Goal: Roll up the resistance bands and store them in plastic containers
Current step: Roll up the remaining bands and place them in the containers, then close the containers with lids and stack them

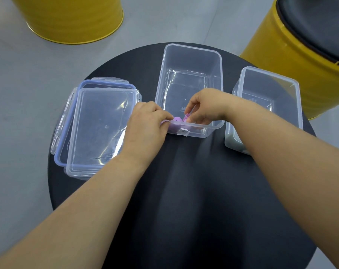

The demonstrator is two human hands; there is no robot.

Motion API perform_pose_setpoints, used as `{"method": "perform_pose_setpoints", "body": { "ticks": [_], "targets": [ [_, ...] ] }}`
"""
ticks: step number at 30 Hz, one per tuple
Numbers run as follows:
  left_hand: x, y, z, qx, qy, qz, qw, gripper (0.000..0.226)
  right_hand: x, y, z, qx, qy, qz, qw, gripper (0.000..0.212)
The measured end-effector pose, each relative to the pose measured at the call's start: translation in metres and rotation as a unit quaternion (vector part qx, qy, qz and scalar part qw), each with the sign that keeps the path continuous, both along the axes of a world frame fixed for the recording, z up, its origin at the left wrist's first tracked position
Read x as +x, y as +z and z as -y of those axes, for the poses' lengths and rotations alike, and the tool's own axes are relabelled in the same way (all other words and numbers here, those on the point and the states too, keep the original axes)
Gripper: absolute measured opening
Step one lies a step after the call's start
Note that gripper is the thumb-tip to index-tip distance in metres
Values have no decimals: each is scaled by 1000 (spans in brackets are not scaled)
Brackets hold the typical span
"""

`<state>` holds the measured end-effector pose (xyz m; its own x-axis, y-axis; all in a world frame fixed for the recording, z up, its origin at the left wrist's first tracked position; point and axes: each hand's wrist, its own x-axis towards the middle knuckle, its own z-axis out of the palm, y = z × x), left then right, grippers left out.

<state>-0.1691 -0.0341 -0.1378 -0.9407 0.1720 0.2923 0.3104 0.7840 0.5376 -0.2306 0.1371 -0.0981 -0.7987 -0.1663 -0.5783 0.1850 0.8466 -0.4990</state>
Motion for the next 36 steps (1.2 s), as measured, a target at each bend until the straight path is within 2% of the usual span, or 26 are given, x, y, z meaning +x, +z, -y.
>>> {"method": "perform_pose_setpoints", "body": {
  "ticks": [5,10,19,26,36],
  "targets": [
    [0,1,0,10,-5,0,1000,19,-1,0,-1,7,9,-3,1000,24],
    [0,0,0,8,-8,-4,1000,11,0,2,1,20,33,-21,999,24],
    [-1,-2,1,9,-9,-20,1000,12,-2,4,3,91,111,-58,988,10],
    [-1,-2,1,-6,-8,-17,1000,12,-4,2,1,91,124,-57,986,6],
    [-2,-2,1,-4,-10,-29,1000,11,-2,3,1,81,110,-56,989,14]
  ]
}}
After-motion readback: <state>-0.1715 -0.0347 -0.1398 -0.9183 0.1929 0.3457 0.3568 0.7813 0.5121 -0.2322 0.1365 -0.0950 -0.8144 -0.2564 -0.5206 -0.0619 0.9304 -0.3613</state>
